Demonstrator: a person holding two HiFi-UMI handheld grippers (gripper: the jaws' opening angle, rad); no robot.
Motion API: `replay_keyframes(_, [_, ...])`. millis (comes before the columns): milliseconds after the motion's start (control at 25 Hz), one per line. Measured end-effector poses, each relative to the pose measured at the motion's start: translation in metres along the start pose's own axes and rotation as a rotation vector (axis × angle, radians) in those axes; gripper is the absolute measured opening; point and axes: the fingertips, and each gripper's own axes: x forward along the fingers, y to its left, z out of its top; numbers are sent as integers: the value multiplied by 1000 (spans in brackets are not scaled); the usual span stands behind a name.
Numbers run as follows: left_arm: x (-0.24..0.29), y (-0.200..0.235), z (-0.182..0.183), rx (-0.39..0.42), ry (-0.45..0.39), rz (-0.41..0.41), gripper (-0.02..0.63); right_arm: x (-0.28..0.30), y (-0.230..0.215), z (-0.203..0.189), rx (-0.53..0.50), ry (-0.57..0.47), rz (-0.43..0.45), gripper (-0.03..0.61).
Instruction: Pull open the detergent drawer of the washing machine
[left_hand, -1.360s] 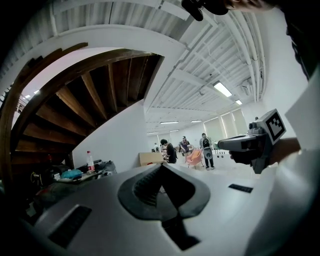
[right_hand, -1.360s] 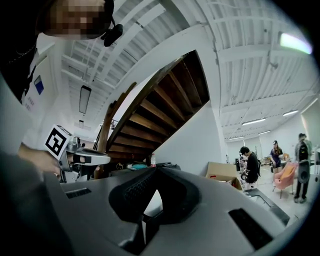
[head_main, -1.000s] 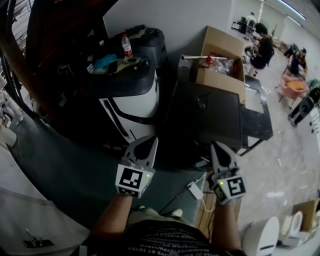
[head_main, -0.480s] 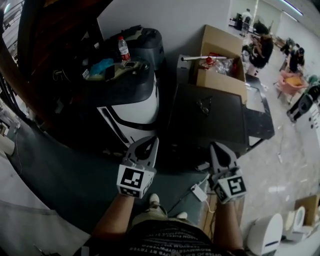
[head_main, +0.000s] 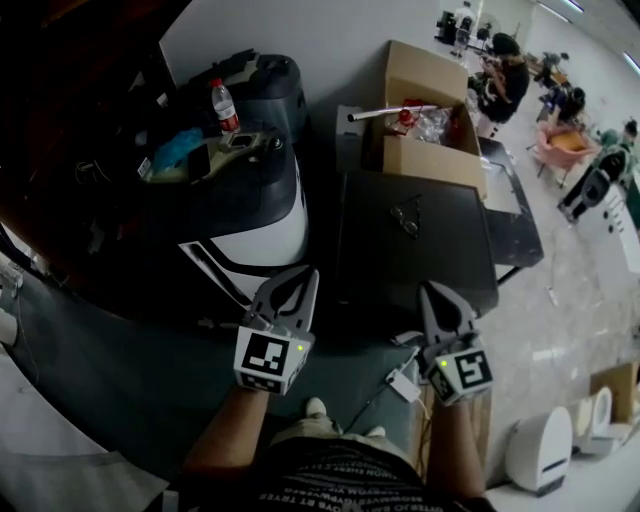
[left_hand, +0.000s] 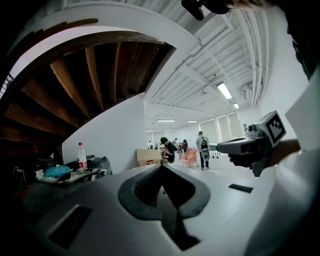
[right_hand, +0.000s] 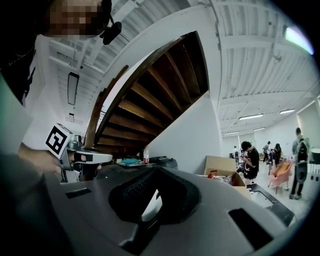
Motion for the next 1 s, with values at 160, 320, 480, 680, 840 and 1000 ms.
replay_keyframes(160, [14,17,-7,-15,-11,-37,3,20,2,-6,-9,27,-27,-2])
replay_keyframes(320, [22,30,-14,-2,-5,-57,3,34,9,-8,-19,23,-38,-2])
replay_keyframes(480, [29,43,-36,-21,25,-74,3,42,5,-18,-40,74,-82,-2])
replay_keyframes(680, [42,44,-75,-51,100,-106,3,44,-2,-44,-23,141,-87,-2])
replay_keyframes(840, [57,35,-111,-57,196,-143,3,46,-17,-80,-12,210,-73,-2])
replay_keyframes(1000, [69,18,-152,-68,307,-166,3,52,-25,-119,49,302,-14,-2])
